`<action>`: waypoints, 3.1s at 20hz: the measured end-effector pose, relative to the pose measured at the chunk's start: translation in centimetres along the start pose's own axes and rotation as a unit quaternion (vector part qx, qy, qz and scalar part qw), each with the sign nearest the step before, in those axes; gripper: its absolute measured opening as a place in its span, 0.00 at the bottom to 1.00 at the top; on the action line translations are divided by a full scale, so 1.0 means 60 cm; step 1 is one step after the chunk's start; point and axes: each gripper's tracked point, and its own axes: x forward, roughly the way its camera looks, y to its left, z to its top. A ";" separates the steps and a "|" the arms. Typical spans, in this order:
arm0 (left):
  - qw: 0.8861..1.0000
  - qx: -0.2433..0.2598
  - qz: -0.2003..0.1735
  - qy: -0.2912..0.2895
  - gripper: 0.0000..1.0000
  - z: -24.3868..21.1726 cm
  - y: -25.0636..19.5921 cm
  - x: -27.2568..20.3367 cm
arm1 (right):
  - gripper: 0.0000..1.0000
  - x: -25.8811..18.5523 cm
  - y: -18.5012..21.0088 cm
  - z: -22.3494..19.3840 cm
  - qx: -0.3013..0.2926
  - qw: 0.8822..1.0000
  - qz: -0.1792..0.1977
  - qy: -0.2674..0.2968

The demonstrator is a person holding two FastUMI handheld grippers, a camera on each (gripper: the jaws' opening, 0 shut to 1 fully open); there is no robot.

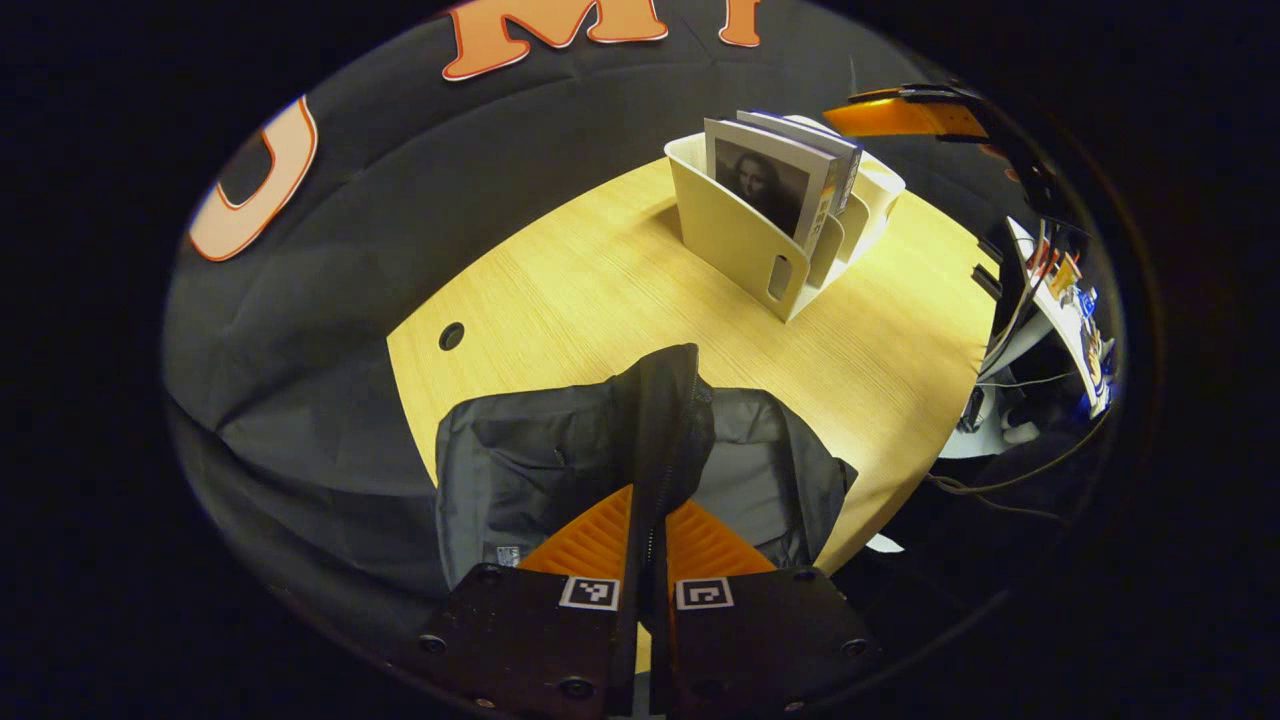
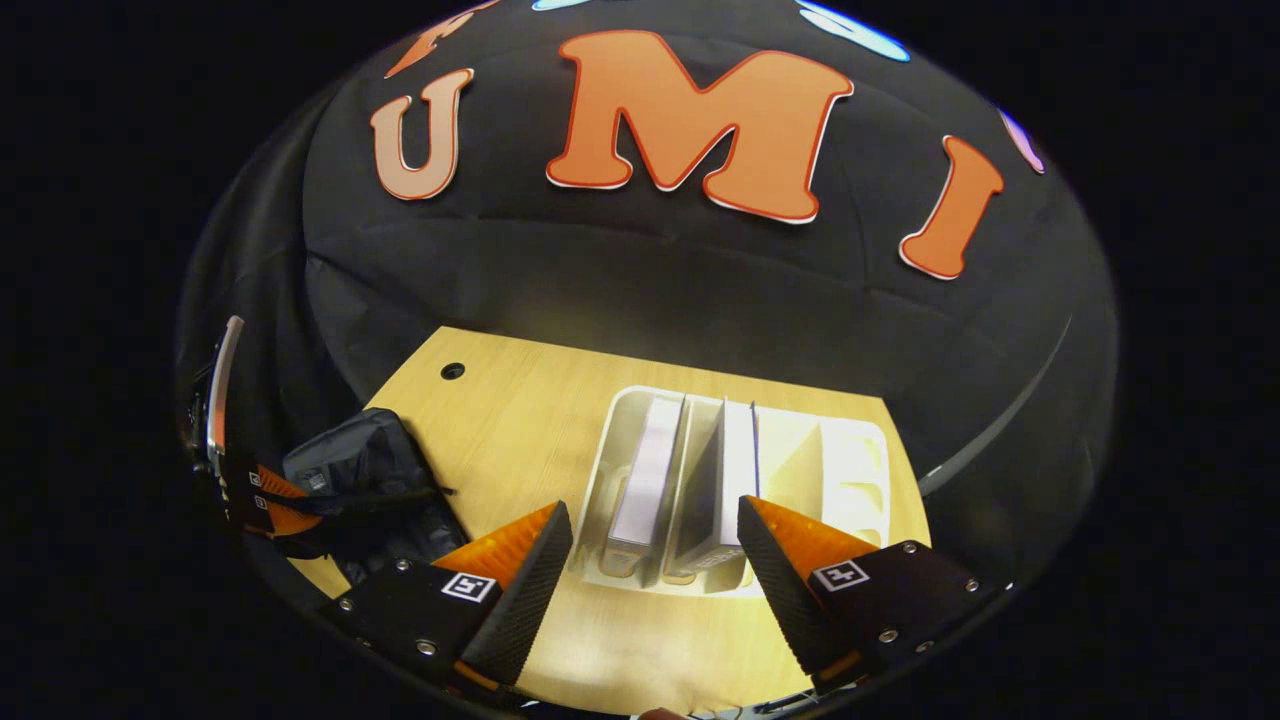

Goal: Open the schoolbag, grab two books from the bookshelf and put them into the schoolbag.

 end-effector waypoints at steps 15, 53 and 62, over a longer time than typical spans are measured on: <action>0.999 0.018 -0.038 0.020 0.06 0.027 0.062 -0.063 | 0.88 0.126 0.017 0.013 0.090 0.981 0.055 0.162; 0.996 0.039 -0.056 0.062 0.06 0.000 0.012 -0.023 | 0.29 -0.179 0.024 -0.141 0.102 0.957 0.085 0.258; 0.997 0.023 -0.060 0.039 0.06 0.021 0.009 -0.041 | 0.27 -0.209 0.092 -0.173 0.173 0.937 0.179 0.246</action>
